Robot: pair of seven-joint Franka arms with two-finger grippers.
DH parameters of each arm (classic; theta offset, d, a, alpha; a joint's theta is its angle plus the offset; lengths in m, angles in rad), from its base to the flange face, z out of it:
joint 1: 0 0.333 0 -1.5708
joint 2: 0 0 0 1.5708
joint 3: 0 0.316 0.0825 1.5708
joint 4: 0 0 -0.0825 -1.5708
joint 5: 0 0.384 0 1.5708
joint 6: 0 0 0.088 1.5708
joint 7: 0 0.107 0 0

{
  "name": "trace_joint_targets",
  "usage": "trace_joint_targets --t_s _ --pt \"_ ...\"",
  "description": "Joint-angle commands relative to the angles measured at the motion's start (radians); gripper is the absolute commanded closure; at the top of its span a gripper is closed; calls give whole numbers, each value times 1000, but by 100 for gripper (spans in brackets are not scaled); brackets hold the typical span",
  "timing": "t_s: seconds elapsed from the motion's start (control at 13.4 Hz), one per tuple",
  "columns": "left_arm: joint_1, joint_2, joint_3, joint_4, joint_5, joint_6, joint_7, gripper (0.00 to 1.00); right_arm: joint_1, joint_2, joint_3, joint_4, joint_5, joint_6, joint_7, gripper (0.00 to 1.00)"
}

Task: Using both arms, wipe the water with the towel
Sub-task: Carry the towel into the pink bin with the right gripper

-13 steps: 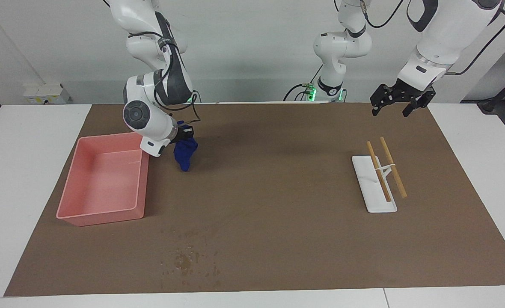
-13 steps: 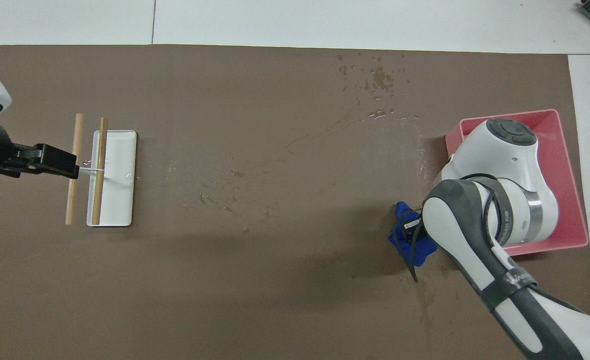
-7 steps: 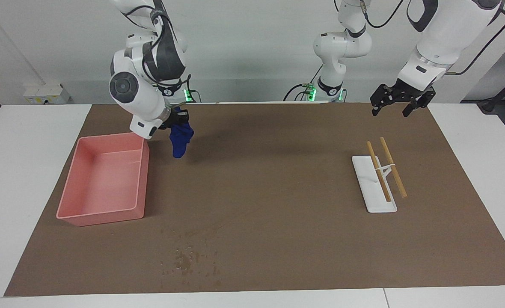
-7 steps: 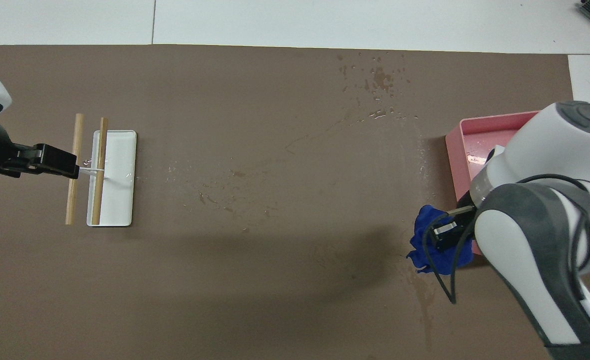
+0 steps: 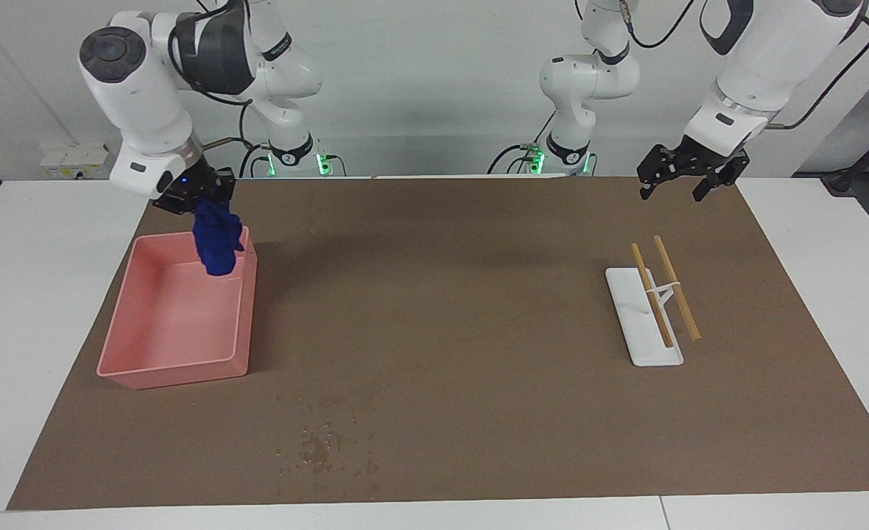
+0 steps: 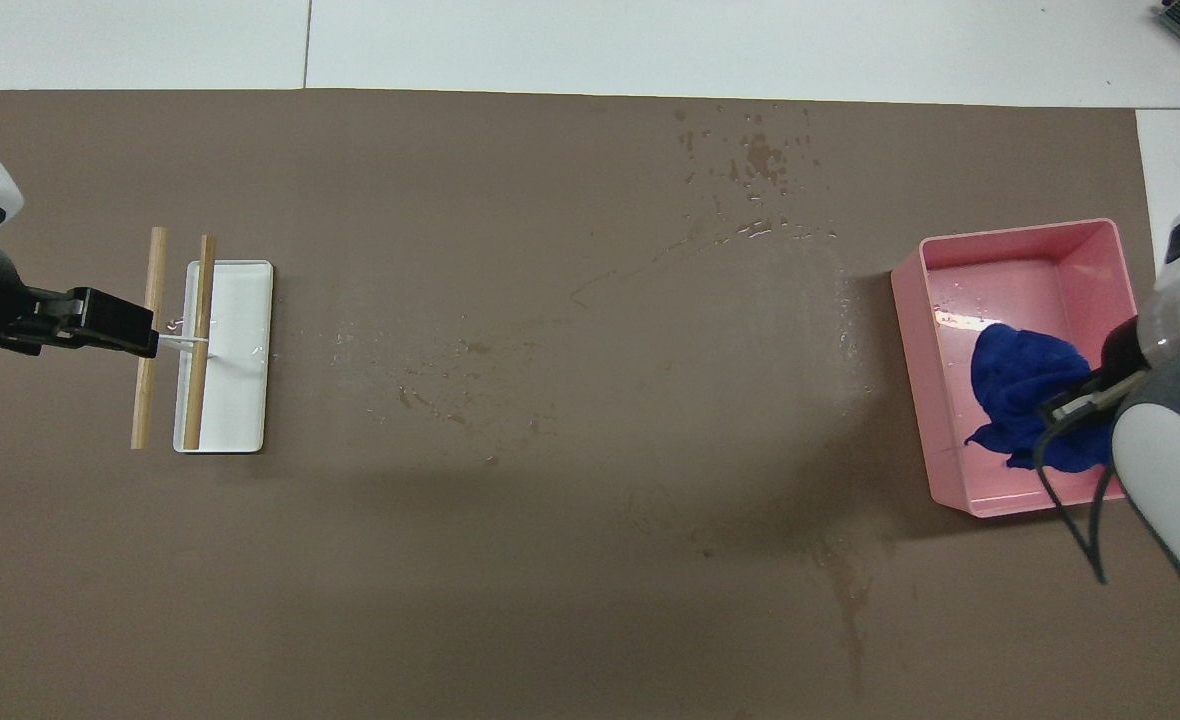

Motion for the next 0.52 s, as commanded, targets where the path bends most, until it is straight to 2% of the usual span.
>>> trace_joint_targets --t_s 0.0,0.3,0.37,0.45 --pt "-7 -11 9 -20 1 19 14 0 -37 1 12 -32 -65 154 -144 100" --pt "-7 -11 9 -20 1 19 14 0 -80 14 13 -123 -73 284 -149 100" --pt "-7 -11 9 -20 1 19 14 0 -98 29 13 -129 -71 300 -149 96" --pt "-7 -11 9 -20 1 19 14 0 -107 34 13 -129 -71 306 -160 65"
